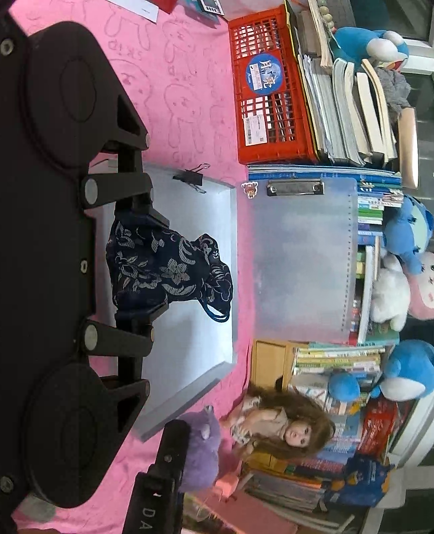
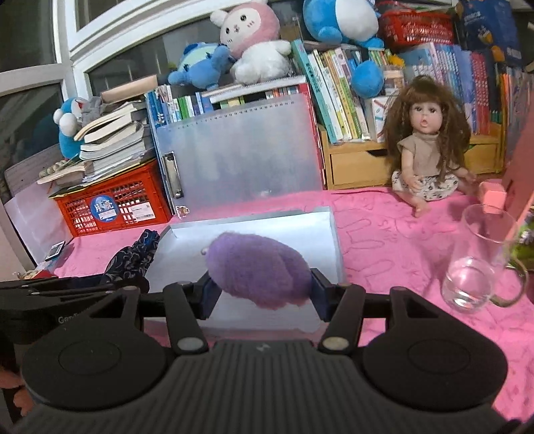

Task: Organize objects
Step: 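Carry the pouch and purple ball into the white box and open both grippers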

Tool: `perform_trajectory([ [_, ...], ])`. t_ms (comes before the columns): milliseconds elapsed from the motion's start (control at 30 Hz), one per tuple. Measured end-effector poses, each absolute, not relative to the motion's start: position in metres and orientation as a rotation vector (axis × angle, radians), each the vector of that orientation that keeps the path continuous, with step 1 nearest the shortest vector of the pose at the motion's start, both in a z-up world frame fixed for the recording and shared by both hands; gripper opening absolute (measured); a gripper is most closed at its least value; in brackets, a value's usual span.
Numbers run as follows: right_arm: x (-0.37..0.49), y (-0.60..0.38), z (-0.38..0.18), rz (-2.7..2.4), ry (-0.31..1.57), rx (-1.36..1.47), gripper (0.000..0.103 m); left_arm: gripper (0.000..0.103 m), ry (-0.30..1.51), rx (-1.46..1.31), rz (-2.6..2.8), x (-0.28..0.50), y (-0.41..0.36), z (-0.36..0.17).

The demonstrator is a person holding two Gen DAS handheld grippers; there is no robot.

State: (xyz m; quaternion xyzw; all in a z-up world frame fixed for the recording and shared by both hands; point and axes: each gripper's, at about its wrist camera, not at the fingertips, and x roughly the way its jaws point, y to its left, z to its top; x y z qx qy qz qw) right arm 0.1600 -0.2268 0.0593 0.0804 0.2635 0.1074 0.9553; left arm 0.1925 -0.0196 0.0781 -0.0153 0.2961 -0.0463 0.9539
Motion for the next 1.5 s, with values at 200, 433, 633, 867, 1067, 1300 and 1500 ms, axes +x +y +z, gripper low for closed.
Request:
perform_trajectory([
  [200, 0.197, -0.226, 0.048, 0.218, 0.593, 0.165, 0.060, 0.043, 0.661, -0.033, -0.062, 0.228, -0.018, 0.062],
  [433, 0.232, -0.215, 0.022, 0.207, 0.689, 0.111, 0.060, 0.043, 0.723, -0.017, -0.036, 0.252, -0.019, 0.038],
  [633, 0.241, -0.208, 0.002, 0.199, 0.738, 0.070, 0.060, 0.043, 0.756, 0.011, -0.028, 0.258, -0.023, 0.024],
  [867, 0.244, -0.204, -0.003, 0.202, 0.757, 0.043, 0.062, 0.044, 0.779, 0.032, -0.026, 0.262, -0.025, 0.017],
  [1067, 0.245, -0.203, -0.008, 0.198, 0.775, 0.049, 0.071, 0.049, 0.781, 0.034, -0.039, 0.262, -0.026, 0.017],
  [1300, 0.236, -0.201, 0.002, 0.208, 0.739, 0.024, 0.082, 0.069, 0.741, 0.026, -0.074, 0.253, -0.027, 0.028],
  [1500, 0.219, -0.203, 0.016, 0.213, 0.692, 0.004, 0.088, 0.080, 0.695, 0.055, -0.084, 0.235, -0.027, 0.045],
])
